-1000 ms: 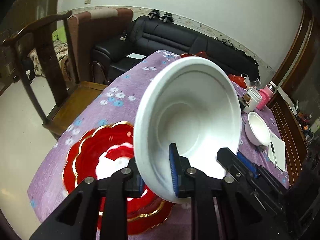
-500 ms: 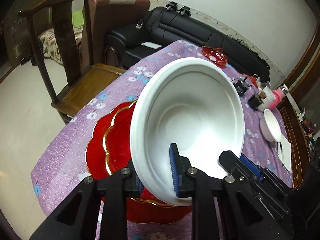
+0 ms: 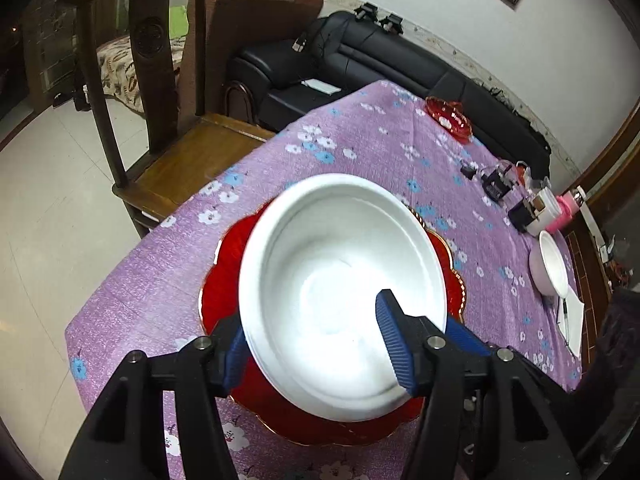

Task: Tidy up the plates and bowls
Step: 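Carry the white bowl onto the red plate stack and lower it, then open both grippers and move them to the second white bowl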

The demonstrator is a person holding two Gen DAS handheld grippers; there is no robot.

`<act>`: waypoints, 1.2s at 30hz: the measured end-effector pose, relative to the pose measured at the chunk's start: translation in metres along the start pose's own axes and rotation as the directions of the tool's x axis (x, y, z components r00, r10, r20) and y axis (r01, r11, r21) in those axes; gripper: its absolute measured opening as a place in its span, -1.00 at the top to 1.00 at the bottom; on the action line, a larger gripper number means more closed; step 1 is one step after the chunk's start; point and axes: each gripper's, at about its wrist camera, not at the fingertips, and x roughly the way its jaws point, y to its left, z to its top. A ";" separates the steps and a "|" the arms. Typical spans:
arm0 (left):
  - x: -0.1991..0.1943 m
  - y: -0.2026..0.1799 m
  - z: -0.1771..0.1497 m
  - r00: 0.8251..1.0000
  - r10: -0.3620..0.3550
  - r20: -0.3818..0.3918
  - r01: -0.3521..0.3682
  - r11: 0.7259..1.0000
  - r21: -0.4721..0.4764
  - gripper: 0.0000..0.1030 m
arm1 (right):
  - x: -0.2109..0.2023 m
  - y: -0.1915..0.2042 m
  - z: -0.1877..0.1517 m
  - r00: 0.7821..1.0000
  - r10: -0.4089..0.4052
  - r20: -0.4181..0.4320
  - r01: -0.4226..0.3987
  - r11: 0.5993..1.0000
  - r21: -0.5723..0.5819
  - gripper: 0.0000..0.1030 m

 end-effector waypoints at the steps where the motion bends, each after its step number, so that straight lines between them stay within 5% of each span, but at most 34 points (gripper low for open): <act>1: -0.003 0.000 0.000 1.000 0.001 0.017 -0.001 1.000 0.003 -0.16 | 0.000 0.001 0.000 1.000 -0.006 0.007 0.006 1.000 -0.005 0.44; 5: -0.010 -0.001 -0.001 0.998 0.024 0.065 -0.025 1.000 0.017 -0.33 | -0.006 0.006 0.001 0.996 -0.067 0.061 0.069 0.997 -0.036 0.03; 8: -0.015 -0.001 -0.002 0.994 0.051 0.093 -0.053 0.998 0.021 -0.33 | -0.011 0.006 0.001 0.988 -0.117 0.101 0.123 0.991 -0.053 -0.01; 25: -0.034 0.032 -0.005 0.984 -0.007 0.179 0.029 0.992 -0.120 -0.35 | -0.041 -0.025 -0.004 0.976 -0.148 0.162 0.141 0.989 0.053 -0.22; 36: -0.077 -0.044 -0.032 0.944 -0.052 0.326 0.008 0.991 0.133 -0.54 | -0.076 -0.046 -0.015 0.952 -0.204 0.231 0.184 0.977 0.104 -0.40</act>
